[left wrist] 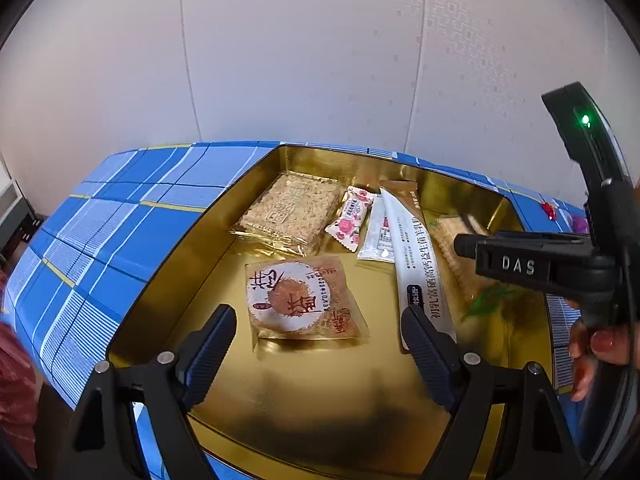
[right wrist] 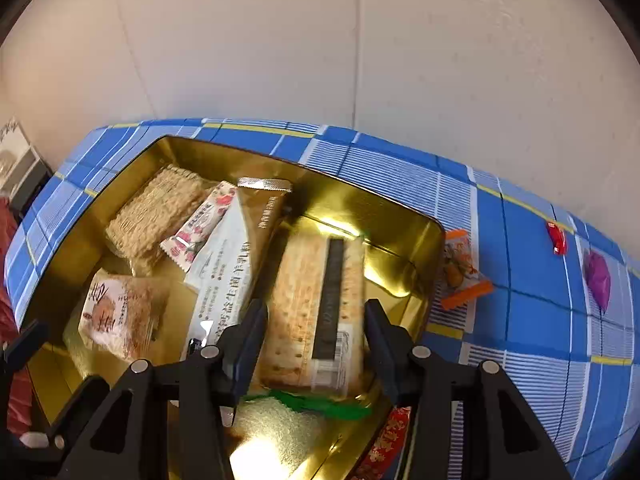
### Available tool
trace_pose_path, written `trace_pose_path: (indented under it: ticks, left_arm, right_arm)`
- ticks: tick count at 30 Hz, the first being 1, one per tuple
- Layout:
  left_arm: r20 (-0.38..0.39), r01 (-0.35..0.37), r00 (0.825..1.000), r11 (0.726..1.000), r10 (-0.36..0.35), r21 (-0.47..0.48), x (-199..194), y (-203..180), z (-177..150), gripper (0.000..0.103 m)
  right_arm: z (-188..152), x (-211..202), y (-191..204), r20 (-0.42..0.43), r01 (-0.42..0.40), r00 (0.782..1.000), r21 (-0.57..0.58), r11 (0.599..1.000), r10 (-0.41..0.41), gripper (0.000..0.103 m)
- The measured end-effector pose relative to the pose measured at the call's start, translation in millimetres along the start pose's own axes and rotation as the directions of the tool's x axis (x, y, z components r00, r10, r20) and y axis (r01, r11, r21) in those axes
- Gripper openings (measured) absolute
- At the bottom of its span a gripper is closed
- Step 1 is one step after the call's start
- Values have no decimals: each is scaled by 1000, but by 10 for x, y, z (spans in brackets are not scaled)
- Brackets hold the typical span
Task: Organize snacks
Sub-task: 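Carry the saltine cracker pack into the tray and open the right gripper, then move the left gripper toward the red candy bar pack on the cloth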
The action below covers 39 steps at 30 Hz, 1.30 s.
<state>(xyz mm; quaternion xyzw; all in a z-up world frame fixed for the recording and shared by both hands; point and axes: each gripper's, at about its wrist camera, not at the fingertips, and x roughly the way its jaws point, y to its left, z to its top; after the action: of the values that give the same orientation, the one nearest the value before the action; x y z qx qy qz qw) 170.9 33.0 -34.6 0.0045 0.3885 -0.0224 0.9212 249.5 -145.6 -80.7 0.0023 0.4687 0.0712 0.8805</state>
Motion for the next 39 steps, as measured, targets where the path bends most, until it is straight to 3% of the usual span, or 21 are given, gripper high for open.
trace_pose_path:
  ticks: [10, 17, 22, 27, 39]
  left_arm:
    - [3, 8, 1000, 1000, -8, -2, -9, -14, 0, 85]
    - [10, 12, 1000, 1000, -12, -3, -25, -53, -2, 92]
    - [29, -9, 1000, 1000, 8, 20, -43, -124, -1, 95]
    - [36, -4, 999, 1000, 3, 28, -51, -146, -15, 95]
    - [39, 12, 999, 1000, -12, -5, -70, -103, -27, 97]
  right_arm:
    - [-30, -384, -294, 144, -80, 987, 85, 993, 67, 50]
    - [-354, -704, -812, 200, -44, 980, 147, 988, 14, 50]
    - [-647, -663, -1031, 145, -47, 989, 164, 985, 23, 50]
    - [-847, -455, -919, 68, -88, 994, 133, 987, 80, 50]
    - [-906, -242, -727, 6, -104, 995, 118, 988, 104, 51]
